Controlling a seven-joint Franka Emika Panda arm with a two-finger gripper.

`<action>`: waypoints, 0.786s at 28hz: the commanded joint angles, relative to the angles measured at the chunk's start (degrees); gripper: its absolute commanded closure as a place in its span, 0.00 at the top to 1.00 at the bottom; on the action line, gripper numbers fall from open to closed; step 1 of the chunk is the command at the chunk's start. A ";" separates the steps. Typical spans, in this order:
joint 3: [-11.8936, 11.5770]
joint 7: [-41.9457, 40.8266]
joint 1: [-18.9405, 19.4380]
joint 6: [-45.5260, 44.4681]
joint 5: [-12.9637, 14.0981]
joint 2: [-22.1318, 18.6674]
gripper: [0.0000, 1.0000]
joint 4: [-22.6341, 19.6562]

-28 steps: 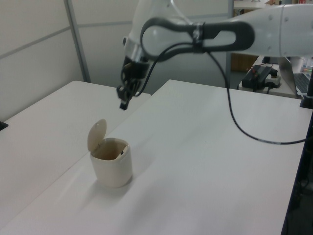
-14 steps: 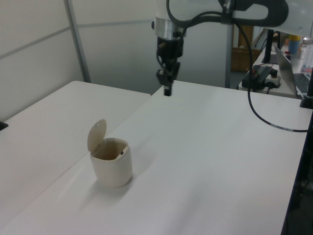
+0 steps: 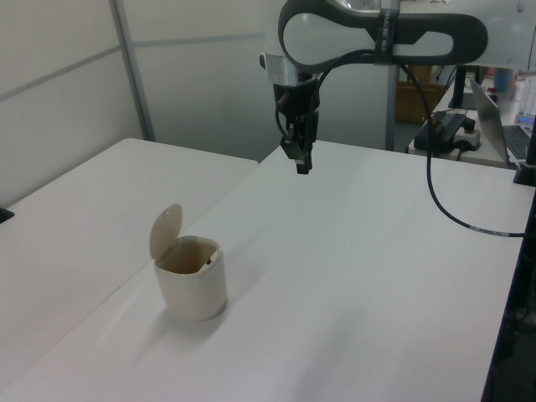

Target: Open the trash can

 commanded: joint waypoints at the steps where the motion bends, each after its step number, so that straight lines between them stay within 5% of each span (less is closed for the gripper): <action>1: -0.10 -0.71 0.35 -0.27 -1.03 -0.21 0.93 -0.45; 2: -0.10 -0.71 0.44 -0.27 -1.12 -0.21 1.00 -0.45; 22: -0.62 -0.10 0.35 0.43 -0.50 -0.30 1.00 0.16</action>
